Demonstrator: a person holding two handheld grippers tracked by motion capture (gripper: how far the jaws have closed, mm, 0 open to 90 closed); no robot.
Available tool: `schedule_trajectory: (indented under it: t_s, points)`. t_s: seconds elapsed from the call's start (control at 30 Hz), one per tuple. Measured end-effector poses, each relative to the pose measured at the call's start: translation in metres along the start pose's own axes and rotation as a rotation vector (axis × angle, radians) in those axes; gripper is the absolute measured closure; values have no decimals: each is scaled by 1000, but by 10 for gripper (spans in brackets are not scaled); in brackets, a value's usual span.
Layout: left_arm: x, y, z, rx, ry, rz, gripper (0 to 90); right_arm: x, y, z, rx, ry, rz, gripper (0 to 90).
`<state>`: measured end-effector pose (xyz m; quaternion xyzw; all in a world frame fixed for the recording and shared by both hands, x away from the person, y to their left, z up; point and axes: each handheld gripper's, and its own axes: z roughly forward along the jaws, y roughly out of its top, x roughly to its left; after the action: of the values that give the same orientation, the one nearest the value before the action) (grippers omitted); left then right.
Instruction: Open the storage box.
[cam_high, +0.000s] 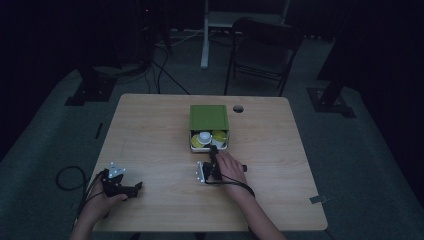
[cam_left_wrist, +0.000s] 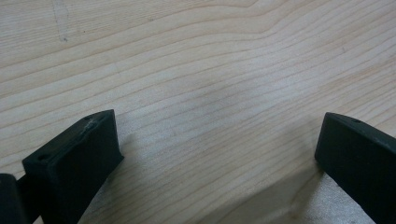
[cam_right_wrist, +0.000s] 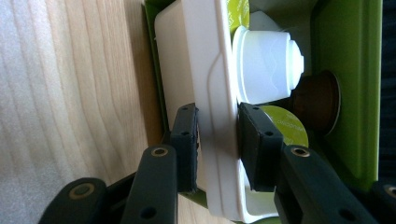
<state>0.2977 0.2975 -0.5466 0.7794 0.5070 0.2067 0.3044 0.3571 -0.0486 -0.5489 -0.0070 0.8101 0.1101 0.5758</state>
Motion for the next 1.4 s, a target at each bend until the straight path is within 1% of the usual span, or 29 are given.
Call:
schedule_trajectory:
  t_s: [0.1,0.2,0.43,0.7,1.13,1.27,1.4]
  points:
    - [0,0,0,0,0,0,2,0,0,0,0,0,-15,698]
    - [0,0,0,0,0,0,2,-1,0,0,2,11,-31,704]
    - [0,0,0,0,0,0,2,-2,0,-2,-3,17,-53,710]
    - [0,0,0,0,0,0,2,-3,1,-7,-1,37,-48,709]
    - [0,0,0,1,0,0,2,0,0,-24,-19,58,-57,712]
    - [0,0,0,1,0,0,3,2,0,-29,-20,61,-50,711]
    - [0,0,0,1,0,0,2,3,1,-34,-24,66,-60,713]
